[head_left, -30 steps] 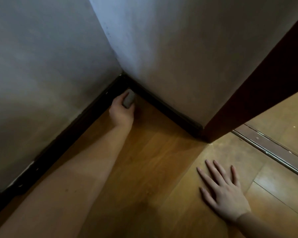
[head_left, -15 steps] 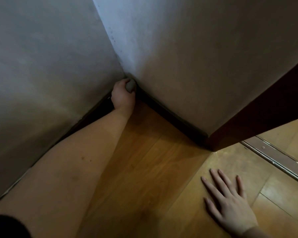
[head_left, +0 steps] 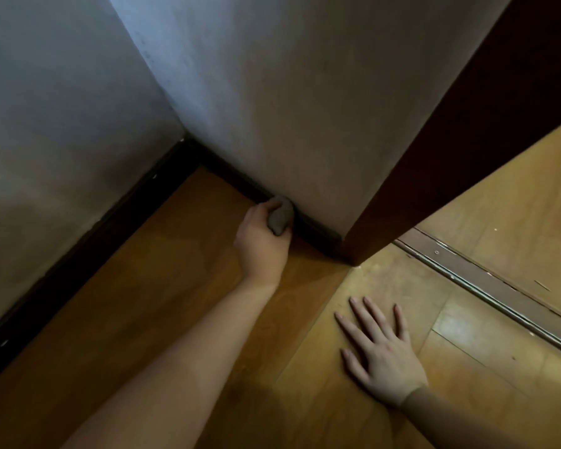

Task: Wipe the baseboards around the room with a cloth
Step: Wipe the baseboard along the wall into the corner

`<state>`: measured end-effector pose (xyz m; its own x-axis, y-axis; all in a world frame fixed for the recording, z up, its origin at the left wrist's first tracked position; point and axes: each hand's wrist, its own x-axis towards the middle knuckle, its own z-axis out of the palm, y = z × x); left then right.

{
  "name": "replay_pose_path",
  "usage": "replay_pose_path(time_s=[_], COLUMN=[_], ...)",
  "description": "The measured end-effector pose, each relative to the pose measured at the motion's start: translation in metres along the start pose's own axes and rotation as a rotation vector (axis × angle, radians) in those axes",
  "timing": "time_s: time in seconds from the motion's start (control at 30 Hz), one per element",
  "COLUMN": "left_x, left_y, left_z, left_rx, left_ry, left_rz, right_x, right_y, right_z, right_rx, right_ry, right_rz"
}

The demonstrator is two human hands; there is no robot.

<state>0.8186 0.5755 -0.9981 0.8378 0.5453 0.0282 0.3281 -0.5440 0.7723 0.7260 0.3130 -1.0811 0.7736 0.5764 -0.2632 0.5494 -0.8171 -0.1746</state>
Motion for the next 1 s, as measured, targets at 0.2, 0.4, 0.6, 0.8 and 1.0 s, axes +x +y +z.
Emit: replay_pose_path(time_s=[0.2, 0.4, 0.6, 0.8, 1.0], left_x=[-0.045, -0.083, -0.113, -0.096, -0.091], left_y=[0.025, 0.033, 0.030, 0.014, 0.019], left_z=[0.023, 0.035, 0.039, 0.006, -0.064], left_rx=[0.034, 0.057, 0.089, 0.115, 0.001], left_ry=[-0.079, -0.180, -0.405, -0.392, -0.471], left_rz=[-0.053, 0.053, 0.168, 0.222, 0.160], right_x=[0.001, 0.000, 0.000, 0.002, 0.010], right_y=[0.000, 0.001, 0.002, 0.004, 0.002], right_z=[-0.002, -0.001, 0.003, 0.004, -0.052], right_rx=[0.007, 0.015, -0.014, -0.010, 0.161], right_ry=[-0.025, -0.003, 0.016, -0.033, -0.376], right_rz=[0.004, -0.015, -0.019, -0.023, 0.059])
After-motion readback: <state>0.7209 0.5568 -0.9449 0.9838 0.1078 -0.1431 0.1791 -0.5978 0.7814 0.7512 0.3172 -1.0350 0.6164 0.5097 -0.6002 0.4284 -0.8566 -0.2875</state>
